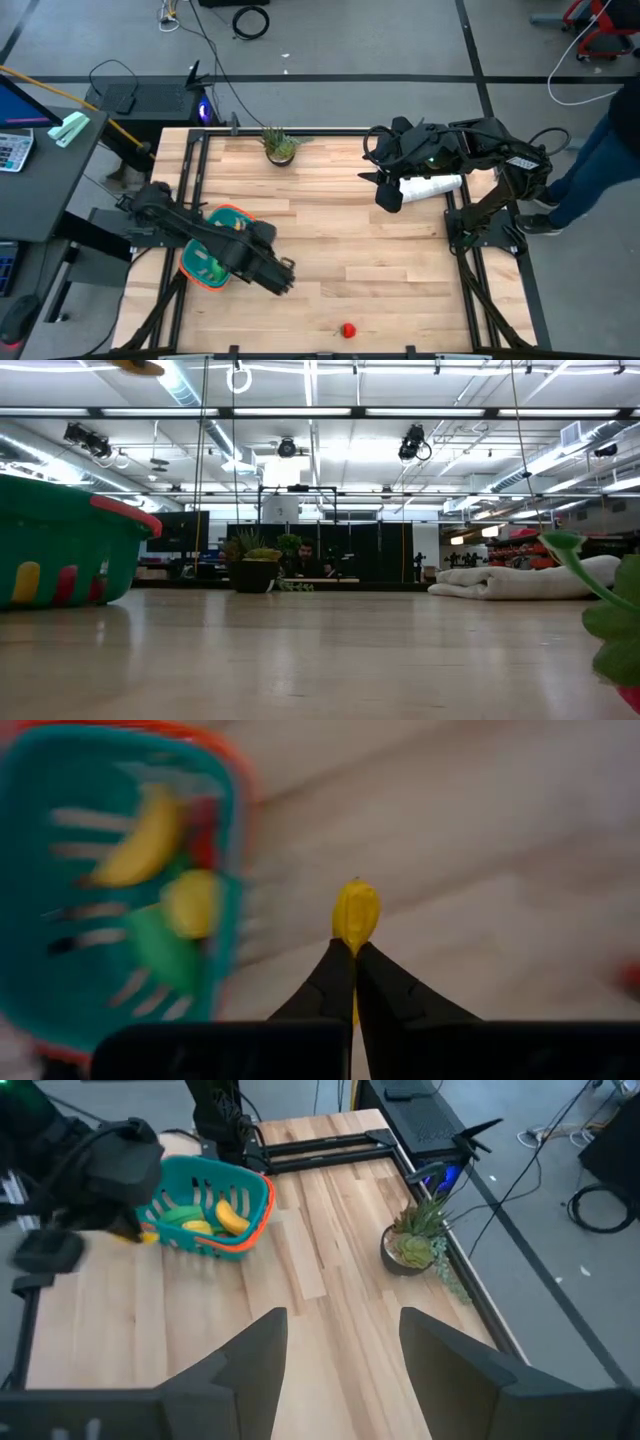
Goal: Pick and placing Produce into tupperware
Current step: Put the yellow corn into the blue basket, then put the red strawberry into the blue basket
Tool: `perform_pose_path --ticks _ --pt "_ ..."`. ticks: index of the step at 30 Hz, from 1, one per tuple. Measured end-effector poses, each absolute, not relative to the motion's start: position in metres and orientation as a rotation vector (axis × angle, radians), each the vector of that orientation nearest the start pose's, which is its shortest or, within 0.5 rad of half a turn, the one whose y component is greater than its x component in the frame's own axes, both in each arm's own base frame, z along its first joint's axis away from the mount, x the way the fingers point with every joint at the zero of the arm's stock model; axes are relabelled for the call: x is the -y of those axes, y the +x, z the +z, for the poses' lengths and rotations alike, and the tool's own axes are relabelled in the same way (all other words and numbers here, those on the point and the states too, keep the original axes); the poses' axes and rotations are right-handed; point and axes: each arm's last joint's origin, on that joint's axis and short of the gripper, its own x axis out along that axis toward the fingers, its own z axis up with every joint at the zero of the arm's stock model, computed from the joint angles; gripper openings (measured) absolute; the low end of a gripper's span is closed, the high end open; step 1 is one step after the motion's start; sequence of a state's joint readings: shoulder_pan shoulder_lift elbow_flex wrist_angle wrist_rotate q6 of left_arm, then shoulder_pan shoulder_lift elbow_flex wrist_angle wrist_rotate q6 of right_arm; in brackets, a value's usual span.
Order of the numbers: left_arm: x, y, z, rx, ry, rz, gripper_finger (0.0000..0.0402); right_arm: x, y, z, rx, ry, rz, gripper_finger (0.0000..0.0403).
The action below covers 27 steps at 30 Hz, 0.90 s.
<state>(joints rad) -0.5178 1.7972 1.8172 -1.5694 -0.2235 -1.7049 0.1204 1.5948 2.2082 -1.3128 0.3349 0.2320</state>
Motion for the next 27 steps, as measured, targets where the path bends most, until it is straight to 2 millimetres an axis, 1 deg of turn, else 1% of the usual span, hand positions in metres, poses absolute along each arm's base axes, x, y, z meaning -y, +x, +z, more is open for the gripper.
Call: perform_pose_path --ticks 3,7,10,14,18,21,25,27 --pt "0.15 0.278 0.32 -1.138 -0.856 1.03 0.0005 -0.022 0.264 0.496 -0.654 0.074 -0.287 0.0203" --pt "0.144 0.256 0.288 -1.236 -0.845 1.185 0.0005 -0.023 0.264 0.496 -0.654 0.075 -0.286 0.0203" --pt "0.138 0.235 0.262 -1.34 -0.845 1.328 0.0006 -0.023 0.264 0.496 -0.655 0.075 -0.285 0.0203" --pt "0.127 0.214 0.247 -1.343 -0.88 1.445 0.0007 -0.022 0.264 0.496 -0.655 0.074 -0.285 0.0203" --pt "0.116 0.202 0.238 -1.313 -0.949 1.428 0.0008 -0.023 0.264 0.496 -0.655 0.075 -0.285 0.0203" --pt "0.111 0.197 0.226 -1.297 -0.998 1.389 0.0031 -0.023 0.264 0.496 -0.65 0.078 -0.285 0.0203" --pt "0.108 0.192 0.212 -1.305 -0.998 1.336 0.0085 -0.022 0.264 0.496 -0.648 0.093 -0.289 0.0203" --pt "0.107 0.19 0.207 -1.308 -0.992 1.34 0.0115 -0.022 0.264 0.496 -0.647 0.101 -0.292 0.0203"
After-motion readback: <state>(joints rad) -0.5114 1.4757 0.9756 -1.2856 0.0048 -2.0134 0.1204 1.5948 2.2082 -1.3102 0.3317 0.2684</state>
